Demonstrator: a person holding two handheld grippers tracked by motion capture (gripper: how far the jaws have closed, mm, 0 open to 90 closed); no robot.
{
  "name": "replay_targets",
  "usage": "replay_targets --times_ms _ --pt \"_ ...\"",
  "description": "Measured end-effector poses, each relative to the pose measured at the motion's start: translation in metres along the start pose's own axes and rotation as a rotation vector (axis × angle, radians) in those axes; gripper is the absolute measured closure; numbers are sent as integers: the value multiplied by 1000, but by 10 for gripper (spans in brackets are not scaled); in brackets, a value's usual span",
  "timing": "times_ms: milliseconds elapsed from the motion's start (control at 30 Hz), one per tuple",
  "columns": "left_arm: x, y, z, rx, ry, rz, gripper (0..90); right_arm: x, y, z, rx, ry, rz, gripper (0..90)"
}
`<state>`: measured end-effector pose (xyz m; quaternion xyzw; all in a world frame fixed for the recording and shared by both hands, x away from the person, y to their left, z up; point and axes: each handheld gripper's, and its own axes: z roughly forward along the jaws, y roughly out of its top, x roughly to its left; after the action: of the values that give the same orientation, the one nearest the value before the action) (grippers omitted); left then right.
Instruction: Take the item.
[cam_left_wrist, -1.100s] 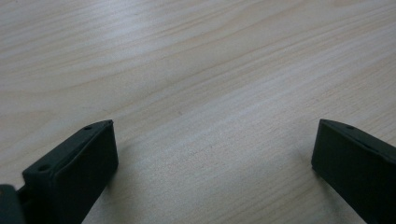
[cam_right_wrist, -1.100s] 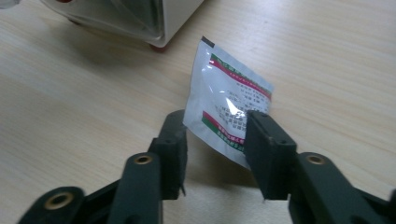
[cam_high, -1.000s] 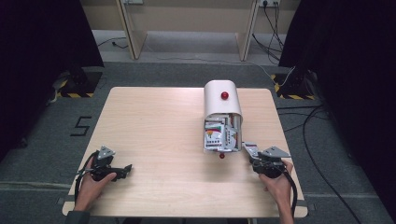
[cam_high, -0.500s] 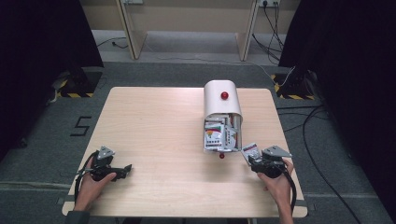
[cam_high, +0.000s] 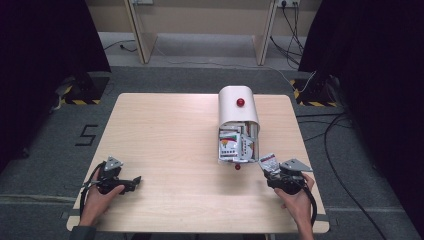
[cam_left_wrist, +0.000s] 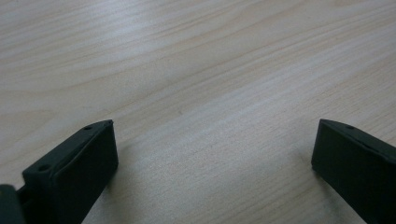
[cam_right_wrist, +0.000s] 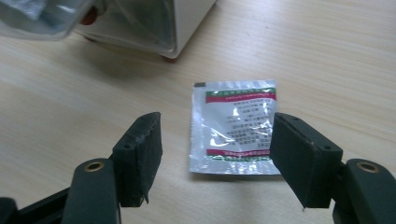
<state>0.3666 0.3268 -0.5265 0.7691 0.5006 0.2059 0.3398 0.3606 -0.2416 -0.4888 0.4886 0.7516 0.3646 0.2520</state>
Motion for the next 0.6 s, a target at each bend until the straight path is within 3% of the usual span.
replay_targets --times_ms 600 --pt "0 0 0 0 0 -1 0 16 -7 -9 16 41 -42 330"
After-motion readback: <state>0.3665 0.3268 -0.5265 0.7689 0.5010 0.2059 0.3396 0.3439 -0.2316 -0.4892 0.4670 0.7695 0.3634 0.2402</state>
